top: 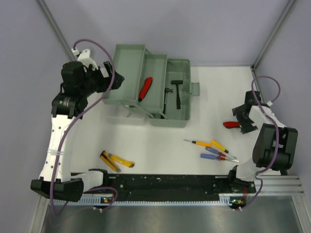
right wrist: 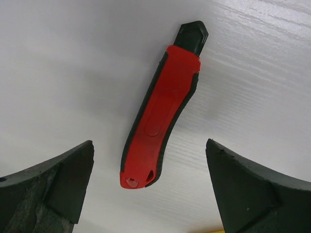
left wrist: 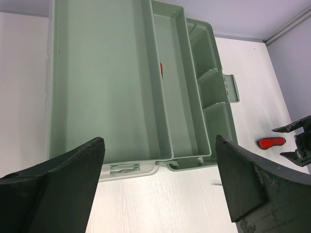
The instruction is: Pack the tool kit
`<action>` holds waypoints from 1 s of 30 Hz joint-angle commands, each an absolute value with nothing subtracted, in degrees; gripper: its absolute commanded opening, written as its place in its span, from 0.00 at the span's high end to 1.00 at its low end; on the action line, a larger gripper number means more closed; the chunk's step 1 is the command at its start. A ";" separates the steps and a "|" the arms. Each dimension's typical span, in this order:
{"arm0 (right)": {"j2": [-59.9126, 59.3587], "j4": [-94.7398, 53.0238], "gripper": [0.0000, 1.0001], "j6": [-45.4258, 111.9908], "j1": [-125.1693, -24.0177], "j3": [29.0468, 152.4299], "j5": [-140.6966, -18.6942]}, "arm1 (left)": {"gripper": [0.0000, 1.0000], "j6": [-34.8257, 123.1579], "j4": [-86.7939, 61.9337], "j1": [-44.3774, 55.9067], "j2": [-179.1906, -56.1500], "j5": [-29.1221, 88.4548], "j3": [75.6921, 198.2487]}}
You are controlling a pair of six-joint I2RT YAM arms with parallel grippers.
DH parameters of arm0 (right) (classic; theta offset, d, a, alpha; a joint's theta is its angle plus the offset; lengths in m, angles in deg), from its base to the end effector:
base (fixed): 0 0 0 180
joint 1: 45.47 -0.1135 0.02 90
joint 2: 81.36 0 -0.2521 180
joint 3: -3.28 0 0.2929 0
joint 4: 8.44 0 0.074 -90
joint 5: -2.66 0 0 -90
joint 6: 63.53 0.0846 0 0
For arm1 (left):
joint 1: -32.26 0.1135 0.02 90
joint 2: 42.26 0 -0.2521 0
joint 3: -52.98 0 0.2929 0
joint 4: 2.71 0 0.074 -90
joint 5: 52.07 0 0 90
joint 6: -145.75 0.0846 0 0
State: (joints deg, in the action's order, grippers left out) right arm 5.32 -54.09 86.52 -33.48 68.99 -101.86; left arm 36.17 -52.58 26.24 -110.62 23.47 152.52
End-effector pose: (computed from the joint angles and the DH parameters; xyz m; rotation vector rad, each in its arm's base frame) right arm 0.3289 -0.0915 0.1173 1.6252 2.1157 -0.0856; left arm 0.3213 -0.0551 0.4495 -0.0530 1.9223 -0.5413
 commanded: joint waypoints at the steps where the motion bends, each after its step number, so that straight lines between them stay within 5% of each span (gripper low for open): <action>1: 8.81 -53.48 0.07 88.70 -31.84 71.52 -101.49 | 0.02 37.38 -51.62 26.46 -109.68 24.13 153.66; 9: 12.77 -53.66 0.20 90.10 -31.76 73.20 -102.28 | 0.01 37.55 -51.80 26.55 -109.41 25.44 153.66; 20: 18.92 -54.36 0.24 88.78 -31.40 78.12 -101.75 | 0.02 37.46 -51.80 26.55 -109.76 27.38 154.36; 30: 18.67 -53.49 0.66 79.76 -31.75 80.66 -98.32 | 0.02 37.64 -52.33 26.81 -109.15 29.58 154.27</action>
